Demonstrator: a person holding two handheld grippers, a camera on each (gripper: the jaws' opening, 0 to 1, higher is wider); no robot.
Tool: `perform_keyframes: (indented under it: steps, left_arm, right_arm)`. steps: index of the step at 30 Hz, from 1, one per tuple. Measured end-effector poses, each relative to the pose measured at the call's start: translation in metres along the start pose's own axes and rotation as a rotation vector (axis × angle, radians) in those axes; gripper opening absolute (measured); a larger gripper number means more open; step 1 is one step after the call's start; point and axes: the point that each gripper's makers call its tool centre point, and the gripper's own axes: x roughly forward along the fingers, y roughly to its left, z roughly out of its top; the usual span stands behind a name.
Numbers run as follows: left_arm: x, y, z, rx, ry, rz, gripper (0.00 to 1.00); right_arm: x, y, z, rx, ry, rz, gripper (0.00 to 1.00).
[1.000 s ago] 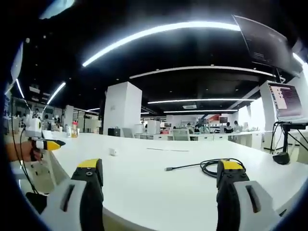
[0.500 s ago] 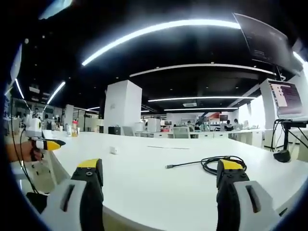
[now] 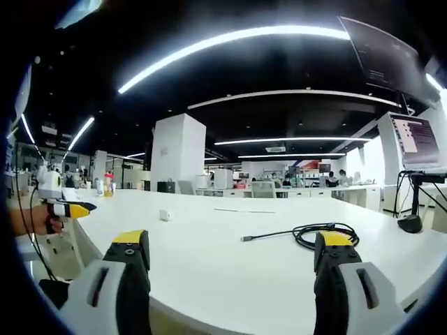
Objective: Plug the desk Type‑C cable into the charger adapter.
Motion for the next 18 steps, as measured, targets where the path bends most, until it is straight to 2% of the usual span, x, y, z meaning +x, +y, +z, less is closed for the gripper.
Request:
perform_keyframes:
  steps: [6,12,18]
  left_arm:
    - [0.002,0.000,-0.001,0.003,0.004,-0.001,1.00]
    - [0.001,-0.001,-0.001,0.005,0.003,-0.002,1.00]
    - [0.000,-0.001,-0.005,0.003,0.008,-0.002,1.00]
  right_arm:
    - [0.001,-0.001,-0.002,0.002,0.006,-0.004,0.99]
    - [0.002,-0.017,-0.007,0.003,0.009,-0.006,0.99]
    - [0.003,-0.023,-0.010,0.009,0.015,-0.007,0.98]
